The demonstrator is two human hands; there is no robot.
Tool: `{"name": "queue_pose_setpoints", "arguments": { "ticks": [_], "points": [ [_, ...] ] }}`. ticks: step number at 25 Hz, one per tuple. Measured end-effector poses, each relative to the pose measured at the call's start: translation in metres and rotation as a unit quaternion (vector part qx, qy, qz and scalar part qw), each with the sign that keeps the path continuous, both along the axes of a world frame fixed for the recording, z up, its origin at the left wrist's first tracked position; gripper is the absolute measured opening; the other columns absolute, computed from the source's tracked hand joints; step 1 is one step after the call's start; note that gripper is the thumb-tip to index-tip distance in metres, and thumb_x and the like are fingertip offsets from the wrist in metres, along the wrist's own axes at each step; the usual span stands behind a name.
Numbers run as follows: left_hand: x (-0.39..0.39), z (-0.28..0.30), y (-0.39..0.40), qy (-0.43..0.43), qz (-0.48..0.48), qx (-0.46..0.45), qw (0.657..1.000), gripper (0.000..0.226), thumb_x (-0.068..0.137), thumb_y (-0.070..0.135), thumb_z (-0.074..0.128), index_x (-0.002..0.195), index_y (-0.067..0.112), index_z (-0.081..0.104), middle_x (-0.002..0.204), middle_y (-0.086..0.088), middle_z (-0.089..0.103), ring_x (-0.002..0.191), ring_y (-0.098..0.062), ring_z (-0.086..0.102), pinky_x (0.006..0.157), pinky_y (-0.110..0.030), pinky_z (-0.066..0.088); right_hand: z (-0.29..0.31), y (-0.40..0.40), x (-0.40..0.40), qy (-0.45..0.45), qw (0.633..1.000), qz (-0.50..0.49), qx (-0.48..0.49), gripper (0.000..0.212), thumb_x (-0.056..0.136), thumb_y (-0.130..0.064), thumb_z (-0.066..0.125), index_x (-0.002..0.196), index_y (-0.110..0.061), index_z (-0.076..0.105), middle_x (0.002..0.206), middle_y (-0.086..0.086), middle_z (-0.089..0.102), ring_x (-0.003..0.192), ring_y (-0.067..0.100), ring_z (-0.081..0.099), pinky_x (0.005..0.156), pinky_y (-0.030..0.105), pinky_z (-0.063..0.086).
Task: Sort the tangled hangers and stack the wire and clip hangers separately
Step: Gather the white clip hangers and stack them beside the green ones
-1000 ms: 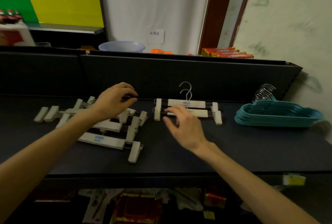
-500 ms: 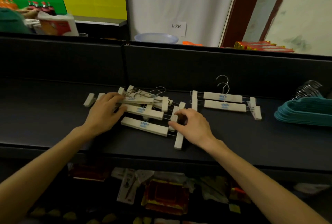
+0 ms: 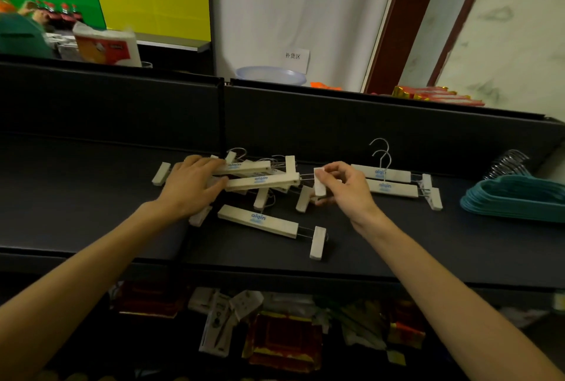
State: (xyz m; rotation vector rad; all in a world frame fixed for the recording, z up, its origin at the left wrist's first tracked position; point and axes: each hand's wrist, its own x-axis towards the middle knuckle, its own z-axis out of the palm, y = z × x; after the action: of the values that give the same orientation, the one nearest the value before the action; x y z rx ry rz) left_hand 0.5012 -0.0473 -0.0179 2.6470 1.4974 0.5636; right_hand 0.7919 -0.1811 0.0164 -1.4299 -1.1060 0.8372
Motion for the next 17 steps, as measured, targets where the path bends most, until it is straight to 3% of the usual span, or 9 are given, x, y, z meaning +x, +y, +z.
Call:
{"name": "queue_pose_setpoints", "arguments": {
  "ticks": [3,6,9,13,15,17],
  "points": [
    [0.004,0.011,0.012,0.031,-0.015,0.005,0.999,0.044,0.1,0.039,0.053,0.142,0.027,0.053,0.133,-0.001,0.053,0.122,-0.021,0.048,0.104,-0.042,0.041,-0.011,0.002,0.001,0.078,0.997,-0.023,-0.003,0.024,0.096,-0.021,0.065,0.116,-0.009,0.062,0.119,0.017,0.063,0.09,0.022,0.075,0.071,0.034,0.063],
    [0.01,0.023,0.015,-0.068,-0.027,0.019,0.997,0.027,0.1,0.032,0.055,0.123,0.024,0.067,0.125,0.002,0.05,0.101,-0.012,0.054,0.086,-0.033,0.049,-0.021,-0.001,0.005,0.137,0.989,-0.055,0.004,0.02,0.096,-0.016,0.065,0.114,-0.008,0.062,0.119,0.019,0.064,0.091,0.026,0.076,0.072,0.034,0.064],
    [0.018,0.025,0.016,-0.012,-0.044,-0.029,0.999,0.042,0.096,0.04,0.062,0.135,0.024,0.057,0.146,0.0,0.042,0.115,-0.017,0.056,0.091,-0.036,0.052,-0.026,-0.003,0.009,0.159,0.985,-0.062,0.014,0.018,0.097,-0.015,0.063,0.114,-0.008,0.062,0.118,0.017,0.066,0.093,0.024,0.075,0.072,0.032,0.063],
    [0.028,0.018,0.021,-0.006,-0.025,-0.097,0.995,0.045,0.097,0.034,0.061,0.14,0.022,0.054,0.126,-0.001,0.06,0.1,-0.014,0.06,0.088,-0.036,0.053,-0.029,-0.004,0.007,0.172,0.983,-0.055,0.024,0.018,0.097,-0.014,0.063,0.114,-0.009,0.063,0.115,0.012,0.066,0.094,0.023,0.075,0.071,0.03,0.062],
    [0.032,0.019,0.023,-0.021,-0.035,-0.085,0.996,0.048,0.098,0.028,0.06,0.144,0.022,0.049,0.128,-0.001,0.053,0.1,-0.015,0.058,0.084,-0.031,0.051,-0.029,-0.003,0.007,0.188,0.981,-0.053,0.023,0.019,0.097,-0.014,0.062,0.115,-0.01,0.062,0.117,0.012,0.066,0.096,0.023,0.075,0.071,0.03,0.062],
    [0.032,0.026,0.023,-0.025,-0.059,-0.023,0.998,0.048,0.101,0.025,0.054,0.148,0.023,0.045,0.12,0.001,0.043,0.086,-0.01,0.052,0.07,-0.023,0.044,-0.029,-0.001,0.01,0.217,0.974,-0.061,0.026,0.02,0.097,-0.014,0.062,0.116,-0.009,0.062,0.12,0.015,0.065,0.099,0.025,0.074,0.07,0.029,0.062]
  ]
}}
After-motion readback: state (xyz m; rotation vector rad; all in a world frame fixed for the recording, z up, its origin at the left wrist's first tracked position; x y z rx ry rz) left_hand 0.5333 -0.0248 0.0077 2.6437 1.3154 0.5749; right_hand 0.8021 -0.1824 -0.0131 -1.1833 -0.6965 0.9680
